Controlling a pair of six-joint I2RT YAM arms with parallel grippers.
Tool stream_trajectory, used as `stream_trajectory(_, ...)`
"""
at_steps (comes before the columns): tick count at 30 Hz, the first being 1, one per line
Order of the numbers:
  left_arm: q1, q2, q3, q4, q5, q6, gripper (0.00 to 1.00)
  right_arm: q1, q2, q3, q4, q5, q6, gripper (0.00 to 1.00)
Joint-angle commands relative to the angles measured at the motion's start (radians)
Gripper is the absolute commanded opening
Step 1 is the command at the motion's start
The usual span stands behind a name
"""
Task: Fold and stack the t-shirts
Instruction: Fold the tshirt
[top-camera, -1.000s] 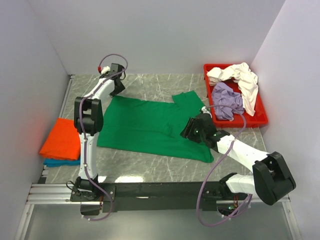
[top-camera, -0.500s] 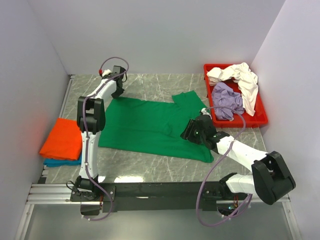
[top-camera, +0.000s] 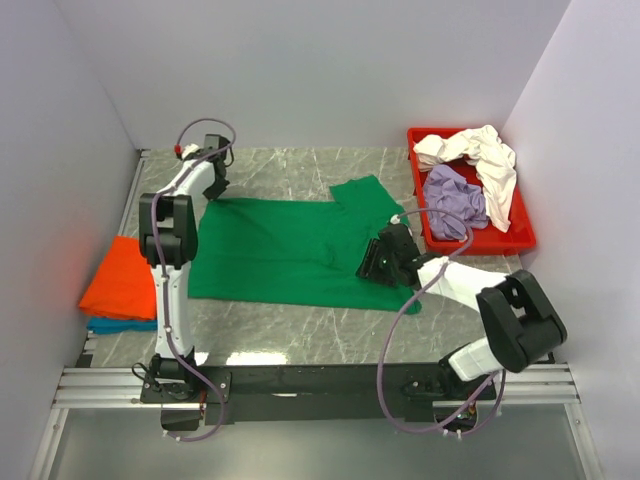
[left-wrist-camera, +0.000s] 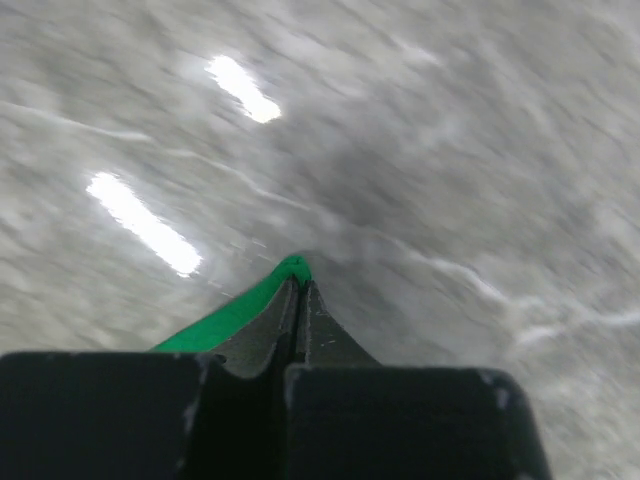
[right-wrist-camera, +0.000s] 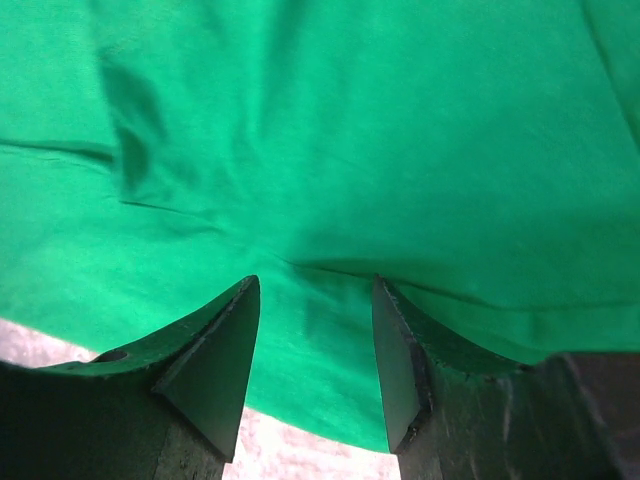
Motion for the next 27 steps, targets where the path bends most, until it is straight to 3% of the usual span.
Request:
stream_trajectory(1,0.042,-0.042,-0.052,-0.019,-0.012,0.005,0.01,0.012,0.052,0.056,0.015,0.003,-0.024,0.56)
stream_trajectory(10,0.074,-0.065,-0.075,0.039,0.046,0.049,0.01,0.012,0.12,0.188,-0.069,0.017,-0.072,0.57)
stream_trajectory(17,0.076,-0.097,-0.078,0.102,0.129,0.073,0.13,-0.129,0.186,0.539,-0.161,0.036,-0.159,0.57)
stream_trajectory(21,0.076,-0.109,-0.095,0.14,0.175,0.077,0.13,-0.253,0.361,0.716,-0.166,0.005,-0.17,0.57)
stream_trajectory(27,0.081,-0.099,-0.088,0.16,0.209,0.07,0.1,-0.307,0.634,1.001,-0.193,-0.001,-0.205,0.56)
